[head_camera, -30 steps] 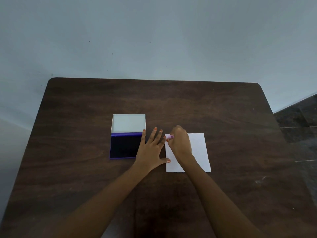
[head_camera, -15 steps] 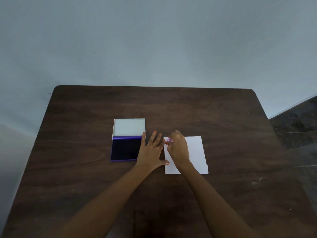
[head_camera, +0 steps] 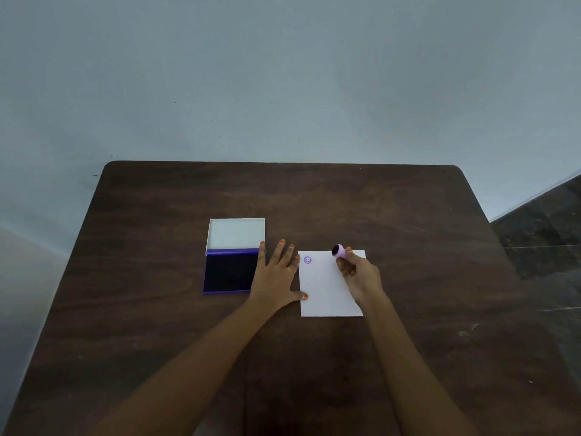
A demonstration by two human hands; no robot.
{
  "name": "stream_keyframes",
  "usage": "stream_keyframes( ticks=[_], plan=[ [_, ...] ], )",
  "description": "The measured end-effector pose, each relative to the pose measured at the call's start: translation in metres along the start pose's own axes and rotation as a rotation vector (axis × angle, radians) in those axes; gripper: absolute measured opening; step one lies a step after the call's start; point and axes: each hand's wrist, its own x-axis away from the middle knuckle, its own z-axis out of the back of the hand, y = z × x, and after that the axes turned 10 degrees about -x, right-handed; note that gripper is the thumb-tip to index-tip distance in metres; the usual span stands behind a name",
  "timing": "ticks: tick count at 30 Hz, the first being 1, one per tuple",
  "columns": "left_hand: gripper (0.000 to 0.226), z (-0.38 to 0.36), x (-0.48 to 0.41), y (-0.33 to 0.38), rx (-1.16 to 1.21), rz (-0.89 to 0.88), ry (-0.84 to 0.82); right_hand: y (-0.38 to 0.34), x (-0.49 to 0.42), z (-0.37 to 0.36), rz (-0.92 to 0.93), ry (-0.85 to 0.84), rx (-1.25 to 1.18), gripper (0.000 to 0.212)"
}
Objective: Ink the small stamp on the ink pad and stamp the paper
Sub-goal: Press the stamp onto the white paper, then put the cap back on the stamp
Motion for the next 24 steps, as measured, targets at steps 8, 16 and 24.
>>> stream_keyframes(
  ticks=[8, 16, 24],
  plan=[
    [0.089, 0.004, 0.002, 0.004, 0.046, 0.038, 0.057, 0.004, 0.015, 0.007, -0.038, -0.053, -0.139, 0.028],
    [0.034, 0.01, 0.036, -0.023, 0.432, 0.145, 0.377, 0.029, 0.045, 0.004, -0.003, -0.098, -0.048, 0.028],
    [0.012, -0.022, 0.1, -0.061, 0.73, 0.198, 0.22, 0.071, 0.073, -0.009, -0.027, -0.093, 0.072, 0.028]
  ],
)
